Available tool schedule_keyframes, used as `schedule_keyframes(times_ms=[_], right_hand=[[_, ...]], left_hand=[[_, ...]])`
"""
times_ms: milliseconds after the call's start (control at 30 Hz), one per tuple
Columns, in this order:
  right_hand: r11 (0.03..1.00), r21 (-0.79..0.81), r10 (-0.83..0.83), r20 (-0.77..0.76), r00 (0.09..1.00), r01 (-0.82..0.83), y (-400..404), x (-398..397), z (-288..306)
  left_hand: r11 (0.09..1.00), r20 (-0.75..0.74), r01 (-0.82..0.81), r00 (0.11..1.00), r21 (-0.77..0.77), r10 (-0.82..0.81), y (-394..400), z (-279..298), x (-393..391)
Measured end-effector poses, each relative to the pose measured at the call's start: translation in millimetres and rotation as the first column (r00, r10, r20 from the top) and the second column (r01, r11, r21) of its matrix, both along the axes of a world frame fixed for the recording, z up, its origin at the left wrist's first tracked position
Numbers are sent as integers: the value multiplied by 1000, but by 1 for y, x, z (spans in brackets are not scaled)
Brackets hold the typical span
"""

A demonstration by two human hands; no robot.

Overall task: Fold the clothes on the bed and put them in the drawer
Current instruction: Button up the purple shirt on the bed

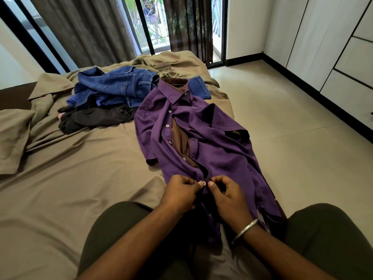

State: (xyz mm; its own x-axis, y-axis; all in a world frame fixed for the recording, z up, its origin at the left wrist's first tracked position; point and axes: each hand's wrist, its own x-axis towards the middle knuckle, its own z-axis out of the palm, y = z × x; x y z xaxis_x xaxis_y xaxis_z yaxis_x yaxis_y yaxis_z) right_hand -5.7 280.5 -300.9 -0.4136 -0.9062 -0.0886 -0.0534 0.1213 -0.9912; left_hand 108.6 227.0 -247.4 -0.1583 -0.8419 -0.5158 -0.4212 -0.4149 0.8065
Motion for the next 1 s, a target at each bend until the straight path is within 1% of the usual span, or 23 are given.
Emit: schedule_keyframes(times_ms=[100,233,300,400,467,567,633,700,767,800,900,933,1000], right_hand=[[999,14,37,-49,998,-36,0,0,-1],[999,42,28,-9,1000,-28,-2,-4,0],[998,58,30,-42,999,-28,-2,-6,0],[1000,18,7,-81,997,-5,-1,-8,0],[1000,28,-1,-82,997,3,-1,-9,2],[998,48,38,15,999,-38,-3,-11,6],[998,19,55,139,989,-58,-4,-13,11],[998,-7,65,302,951,-66,-3,-15,15],[998,0,58,445,894,-65,-3,-18,19],[998,11,54,481,875,-67,-3,-19,20],[998,30,40,440,897,-59,-4,-23,18],[998,30,31,449,893,-50,-5,-23,19],[999,25,15,553,833,-35,-6,-24,23]], left_hand=[[1000,1,5,1000,2,-5,0,1,0],[1000,25,6,1000,-5,-6,0,2,1],[1000,29,6,1000,-8,-6,0,2,1],[1000,30,14,999,-12,-13,1,4,1],[999,34,28,999,-17,-27,1,6,0],[998,51,47,998,-37,-45,1,7,1],[996,58,56,997,-64,-52,1,7,2],[995,59,55,997,-86,-50,1,8,2],[996,19,28,999,-81,-27,1,9,1],[998,-17,10,1000,-68,-11,1,10,0],[999,-99,-10,995,-41,5,2,18,-3],[999,-116,-18,993,-40,13,3,21,-3],[999,-140,-28,990,-28,23,4,26,-5]])
